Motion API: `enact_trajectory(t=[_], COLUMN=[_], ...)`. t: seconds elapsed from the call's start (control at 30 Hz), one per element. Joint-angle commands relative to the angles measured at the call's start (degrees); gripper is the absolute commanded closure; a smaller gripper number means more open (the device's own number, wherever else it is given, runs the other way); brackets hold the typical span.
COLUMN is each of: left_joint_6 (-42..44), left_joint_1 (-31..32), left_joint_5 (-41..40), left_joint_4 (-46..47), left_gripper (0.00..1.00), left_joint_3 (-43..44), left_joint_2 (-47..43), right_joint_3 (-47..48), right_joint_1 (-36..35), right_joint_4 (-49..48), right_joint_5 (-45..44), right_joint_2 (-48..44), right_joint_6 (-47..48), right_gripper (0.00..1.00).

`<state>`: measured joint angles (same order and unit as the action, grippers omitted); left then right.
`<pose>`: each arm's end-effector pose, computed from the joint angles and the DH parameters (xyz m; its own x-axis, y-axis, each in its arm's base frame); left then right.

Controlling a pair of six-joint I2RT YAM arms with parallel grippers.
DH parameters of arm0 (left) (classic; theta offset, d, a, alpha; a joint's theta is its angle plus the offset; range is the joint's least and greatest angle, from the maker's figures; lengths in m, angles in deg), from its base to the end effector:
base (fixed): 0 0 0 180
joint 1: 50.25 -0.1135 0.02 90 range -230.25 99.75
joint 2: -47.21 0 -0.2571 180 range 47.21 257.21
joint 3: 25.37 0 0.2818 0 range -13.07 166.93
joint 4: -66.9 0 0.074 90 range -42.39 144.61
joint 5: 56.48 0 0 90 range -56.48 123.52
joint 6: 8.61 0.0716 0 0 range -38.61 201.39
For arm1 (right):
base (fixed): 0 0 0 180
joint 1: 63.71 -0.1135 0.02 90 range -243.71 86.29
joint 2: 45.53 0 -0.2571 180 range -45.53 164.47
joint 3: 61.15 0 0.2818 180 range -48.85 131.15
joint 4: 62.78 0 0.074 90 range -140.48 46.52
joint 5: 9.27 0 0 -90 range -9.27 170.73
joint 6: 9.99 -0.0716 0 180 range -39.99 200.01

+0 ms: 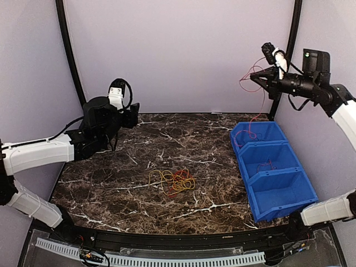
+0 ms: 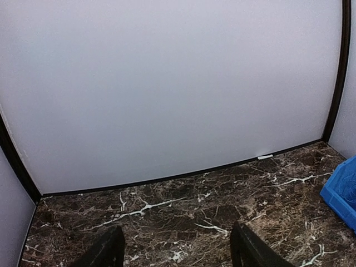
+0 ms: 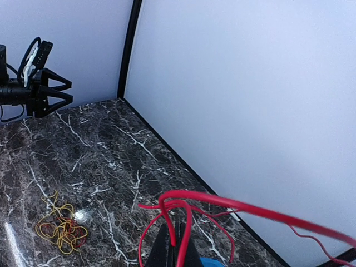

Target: Untangle the cables

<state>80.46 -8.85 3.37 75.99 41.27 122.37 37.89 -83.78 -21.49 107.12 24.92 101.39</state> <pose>0.3004 -0.2169 0.3216 0.0043 -0.0225 -0.9997 0.1952 0.9805 -0.0212 0.2860 0.1384 0.4603 0.0683 -0.3227 -0.9440 -0.7408 0.6174 -0.2646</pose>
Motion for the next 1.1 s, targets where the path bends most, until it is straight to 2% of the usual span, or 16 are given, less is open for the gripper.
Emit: enact_trajectory(t=[0.0,0.13,0.47,0.6,0.9,1.07], left_joint_6=[3.5,1.5,5.9,6.1,5.3,5.3], left_joint_1=[-2.7,-5.5,-5.7,-5.7,-5.7,-5.7], left_joint_5=[-2.6,-2.3,-4.1,-3.8,-3.2,-3.2], left_joint_4=[7.7,8.6,10.4,10.6,10.2,10.3], left_gripper=[0.32,0.31,0.30,0.30,0.30,0.30], left_joint_3=[-2.6,-6.5,-8.3,-8.4,-8.4,-8.5], left_joint_2=[0.3,-0.8,-1.6,-1.6,-2.1,-2.7], right_joint_3=[-4.3,-10.0,-19.2,-16.1,0.1,-0.7], right_joint_1=[3.7,6.6,11.2,12.8,13.7,14.1], right_joint_4=[4.2,7.0,11.5,14.6,20.0,20.9], right_joint_5=[-0.9,-2.0,-5.7,-5.8,-4.4,-4.2], right_joint_2=[-5.4,-10.1,-16.7,-17.4,-14.1,-15.5], right_joint_6=[4.5,6.9,10.3,12.0,13.4,13.7], right_gripper=[1.00,1.00,1.00,1.00,1.00,1.00])
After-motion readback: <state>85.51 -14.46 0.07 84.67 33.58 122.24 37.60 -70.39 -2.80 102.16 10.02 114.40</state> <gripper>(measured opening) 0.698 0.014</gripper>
